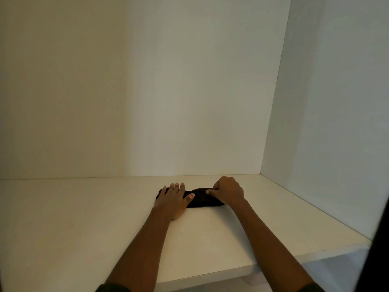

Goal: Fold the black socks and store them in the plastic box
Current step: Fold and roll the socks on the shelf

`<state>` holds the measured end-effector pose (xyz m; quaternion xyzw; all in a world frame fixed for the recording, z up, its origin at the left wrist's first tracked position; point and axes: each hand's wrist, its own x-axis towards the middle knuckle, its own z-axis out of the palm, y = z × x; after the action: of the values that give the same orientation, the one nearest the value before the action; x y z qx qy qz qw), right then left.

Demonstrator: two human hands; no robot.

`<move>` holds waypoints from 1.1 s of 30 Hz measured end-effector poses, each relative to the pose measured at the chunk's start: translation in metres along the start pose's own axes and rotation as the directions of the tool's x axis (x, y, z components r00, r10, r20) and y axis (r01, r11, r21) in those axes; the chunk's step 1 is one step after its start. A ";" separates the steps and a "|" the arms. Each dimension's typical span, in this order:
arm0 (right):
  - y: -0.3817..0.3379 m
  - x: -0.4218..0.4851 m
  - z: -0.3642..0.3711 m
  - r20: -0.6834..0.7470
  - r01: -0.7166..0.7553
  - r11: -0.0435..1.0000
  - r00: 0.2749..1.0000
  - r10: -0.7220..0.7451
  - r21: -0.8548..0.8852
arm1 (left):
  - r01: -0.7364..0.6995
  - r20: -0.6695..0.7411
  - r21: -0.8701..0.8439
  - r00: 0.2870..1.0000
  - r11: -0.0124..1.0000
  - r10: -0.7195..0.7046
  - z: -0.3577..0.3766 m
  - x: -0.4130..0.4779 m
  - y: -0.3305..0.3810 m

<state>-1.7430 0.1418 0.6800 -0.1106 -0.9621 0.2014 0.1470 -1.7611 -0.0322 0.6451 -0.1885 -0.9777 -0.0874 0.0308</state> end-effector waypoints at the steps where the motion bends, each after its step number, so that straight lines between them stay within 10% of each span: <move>1: 0.001 0.000 0.000 0.005 -0.003 1.000 1.000 0.003 0.013 | -0.011 -0.033 0.036 0.999 0.999 0.012 -0.001 0.000 0.002; 5: 0.003 0.001 0.005 -0.005 0.001 1.000 1.000 -0.001 0.028 | -0.086 -0.174 0.148 0.979 0.985 0.111 0.001 -0.001 0.019; 22: 0.008 0.010 0.019 -0.065 0.002 0.996 0.998 0.004 0.085 | 0.044 0.024 -0.034 0.999 0.998 -0.043 0.008 -0.001 0.027; 28: 0.014 0.002 0.012 -0.074 -0.159 0.951 0.987 0.145 -0.266 | 0.045 0.040 -0.015 0.998 0.999 -0.044 0.007 -0.001 0.028; 33: 0.010 0.005 0.010 -0.061 -0.137 0.971 0.990 0.128 -0.195 | 0.046 0.041 0.000 0.998 0.999 -0.046 0.006 -0.001 0.029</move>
<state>-1.7497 0.1483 0.6688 -0.1934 -0.9641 0.1110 0.1445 -1.7493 -0.0046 0.6443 -0.1676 -0.9822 -0.0848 0.0084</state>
